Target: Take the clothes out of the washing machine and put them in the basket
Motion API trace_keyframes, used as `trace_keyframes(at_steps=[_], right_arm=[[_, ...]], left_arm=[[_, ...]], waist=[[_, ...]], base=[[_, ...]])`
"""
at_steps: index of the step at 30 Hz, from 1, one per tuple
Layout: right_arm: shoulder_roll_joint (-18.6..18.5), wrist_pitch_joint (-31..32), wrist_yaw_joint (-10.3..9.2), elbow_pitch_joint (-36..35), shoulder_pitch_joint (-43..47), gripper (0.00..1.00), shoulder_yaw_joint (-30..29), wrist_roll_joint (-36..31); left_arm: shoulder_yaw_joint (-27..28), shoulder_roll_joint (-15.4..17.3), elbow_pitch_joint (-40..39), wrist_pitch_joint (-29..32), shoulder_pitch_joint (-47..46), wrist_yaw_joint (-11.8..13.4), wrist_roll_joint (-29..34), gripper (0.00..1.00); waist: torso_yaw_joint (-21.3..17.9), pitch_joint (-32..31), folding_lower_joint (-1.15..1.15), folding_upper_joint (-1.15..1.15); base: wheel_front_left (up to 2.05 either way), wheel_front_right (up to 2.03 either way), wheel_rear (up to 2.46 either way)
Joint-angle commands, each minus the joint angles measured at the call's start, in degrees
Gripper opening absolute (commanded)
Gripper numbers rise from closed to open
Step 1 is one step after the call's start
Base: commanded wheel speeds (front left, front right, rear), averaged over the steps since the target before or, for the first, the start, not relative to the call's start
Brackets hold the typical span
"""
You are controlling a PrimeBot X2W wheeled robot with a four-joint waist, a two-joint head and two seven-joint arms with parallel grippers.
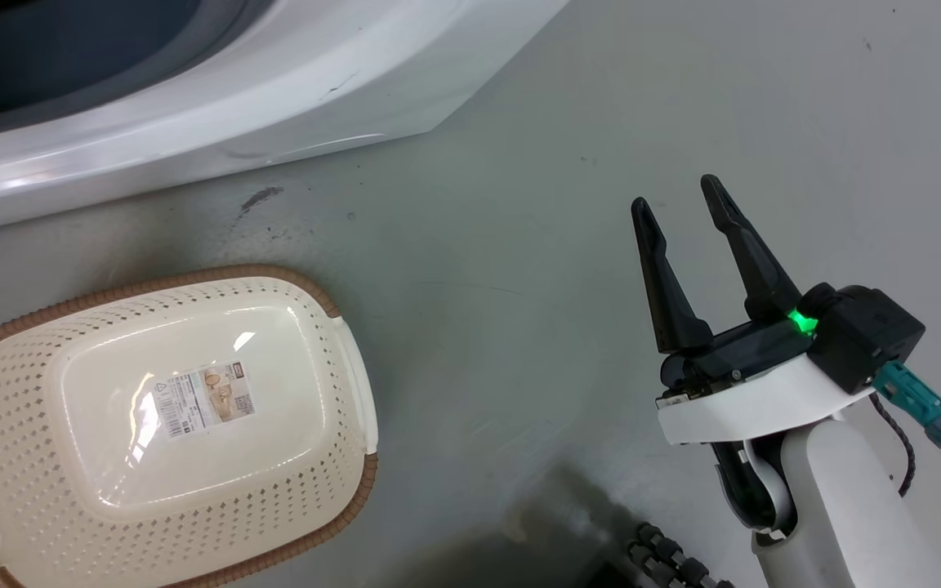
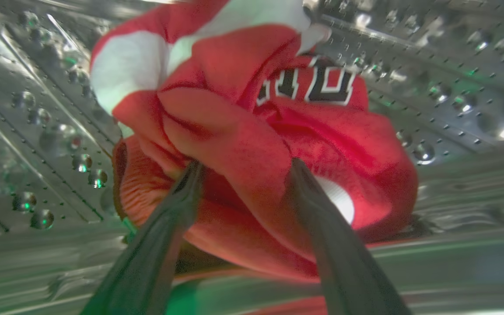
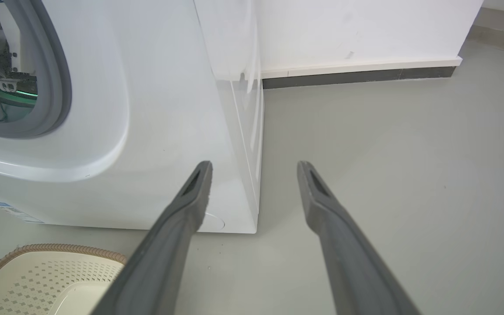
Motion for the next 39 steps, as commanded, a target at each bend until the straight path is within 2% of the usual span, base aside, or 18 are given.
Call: trace_keyframes(at_steps=[1, 3, 4, 5, 6, 9, 14, 22, 31, 34, 39], right_arm=[[0.0, -0.1, -0.04, -0.2, -0.7, 1.00, 0.2, 0.3], [0.0, -0.1, -0.04, -0.2, -0.9, 1.00, 0.3, 0.7], [0.0, -0.1, -0.03, -0.3, -0.9, 1.00, 0.3, 0.9], [0.0, -0.1, -0.04, -0.3, -1.0, 1.00, 0.4, 1.1], [0.0, -0.1, -0.04, -0.2, -1.0, 1.00, 0.5, 1.2], [0.0, -0.1, -0.04, -0.1, -1.0, 1.00, 0.4, 1.6], [0.0, -0.1, -0.03, 0.4, -1.3, 1.00, -0.2, 1.6], [0.1, -0.1, -0.03, 1.9, -0.9, 1.00, -1.9, -0.3], [0.0, -0.1, -0.04, 4.3, 2.0, 1.00, -3.3, -2.7], [0.0, -0.1, -0.04, 5.1, 3.2, 1.00, -3.8, -3.4], [0.0, -0.1, -0.04, 6.6, 5.4, 1.00, -4.3, -4.2]], left_arm=[[-0.4, 0.4, 0.7, 2.0, -1.3, -0.1, 0.3, 1.00], [-0.7, 0.8, 1.4, 5.1, -2.3, -0.2, 0.3, 1.00], [-0.9, 1.0, 1.5, 6.0, -2.8, 0.0, 0.4, 0.90], [-1.2, 1.2, 1.8, 7.2, -3.2, 0.1, 0.6, 0.38], [-1.1, 1.4, 2.1, 8.4, -3.3, 0.3, 0.4, 0.00], [-1.6, 1.7, 2.4, 10.7, -4.0, 0.7, 0.5, 0.00], [-1.6, 1.3, 1.1, 8.5, -2.9, 1.2, -0.4, 0.00], [-1.3, -1.5, -2.3, -6.3, 4.7, 2.0, -2.3, 0.00], [-0.3, -6.2, -2.6, -24.8, 15.5, 3.0, -5.3, 0.00], [0.7, -8.0, -2.9, -27.6, 18.6, 3.5, -6.9, 0.00], [1.8, -9.8, -6.1, -28.9, 24.4, 3.1, -8.4, 0.00]], waist=[[-0.5, 0.4, -0.01, 0.00], [-0.8, 0.7, -0.01, 0.00], [-1.0, 0.8, -0.01, 0.00], [-1.1, 0.8, -0.01, 0.00], [-1.3, 0.8, -0.01, 0.00], [-1.5, 0.9, -0.01, 0.00], [-1.2, 0.5, -0.01, 0.00], [1.2, -3.6, -0.01, 0.00], [4.2, -12.2, -0.01, 0.00], [5.2, -15.1, -0.01, 0.00], [6.3, -20.0, -0.01, 0.00]], base=[[0.00, 0.00, 0.00], [0.00, 0.00, 0.00], [0.00, 0.00, 0.00], [0.00, 0.00, 0.00], [0.00, 0.00, 0.00], [0.00, 0.00, 0.00], [0.00, 0.00, 0.00], [0.00, 0.00, 0.00], [0.00, 0.00, 0.00], [0.00, 0.00, 0.00], [0.00, 0.00, 0.00]])
